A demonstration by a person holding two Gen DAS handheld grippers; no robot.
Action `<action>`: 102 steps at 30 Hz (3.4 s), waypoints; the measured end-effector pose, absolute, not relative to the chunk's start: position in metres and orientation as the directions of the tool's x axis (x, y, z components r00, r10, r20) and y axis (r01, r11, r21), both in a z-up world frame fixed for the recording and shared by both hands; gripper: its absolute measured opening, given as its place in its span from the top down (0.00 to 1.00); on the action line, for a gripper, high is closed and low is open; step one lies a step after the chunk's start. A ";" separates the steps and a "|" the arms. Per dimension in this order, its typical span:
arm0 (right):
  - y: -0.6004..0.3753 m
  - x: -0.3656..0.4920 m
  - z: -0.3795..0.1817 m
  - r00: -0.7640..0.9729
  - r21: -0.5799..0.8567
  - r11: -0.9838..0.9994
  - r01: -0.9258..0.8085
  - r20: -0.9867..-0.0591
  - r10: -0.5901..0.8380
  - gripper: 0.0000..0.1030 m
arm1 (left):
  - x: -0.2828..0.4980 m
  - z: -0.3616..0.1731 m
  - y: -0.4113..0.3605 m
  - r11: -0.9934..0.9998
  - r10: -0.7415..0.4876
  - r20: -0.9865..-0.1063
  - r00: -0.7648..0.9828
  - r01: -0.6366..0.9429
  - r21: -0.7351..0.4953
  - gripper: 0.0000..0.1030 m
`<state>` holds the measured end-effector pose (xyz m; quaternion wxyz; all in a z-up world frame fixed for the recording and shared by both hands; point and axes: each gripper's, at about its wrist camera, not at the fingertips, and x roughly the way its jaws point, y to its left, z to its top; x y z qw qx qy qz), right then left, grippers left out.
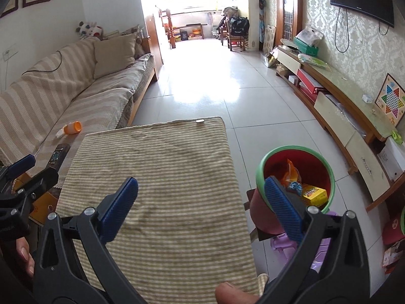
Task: Collect trash
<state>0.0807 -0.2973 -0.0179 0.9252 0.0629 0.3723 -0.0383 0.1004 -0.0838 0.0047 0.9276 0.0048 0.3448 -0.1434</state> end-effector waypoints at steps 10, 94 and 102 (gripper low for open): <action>-0.235 0.063 0.004 0.757 0.041 0.998 0.043 -0.654 -0.006 0.05 | 0.061 0.022 -0.034 0.989 -0.136 -0.574 0.808 0.143 -0.032 0.08; -0.207 0.040 0.021 0.789 0.042 0.999 0.022 -0.615 0.008 0.04 | 0.025 0.042 -0.009 0.998 -0.057 -0.543 0.838 0.057 -0.016 0.08; -0.207 0.041 0.021 0.787 0.040 0.999 0.021 -0.617 0.008 0.04 | 0.025 0.041 -0.009 0.998 -0.055 -0.544 0.837 0.056 -0.013 0.08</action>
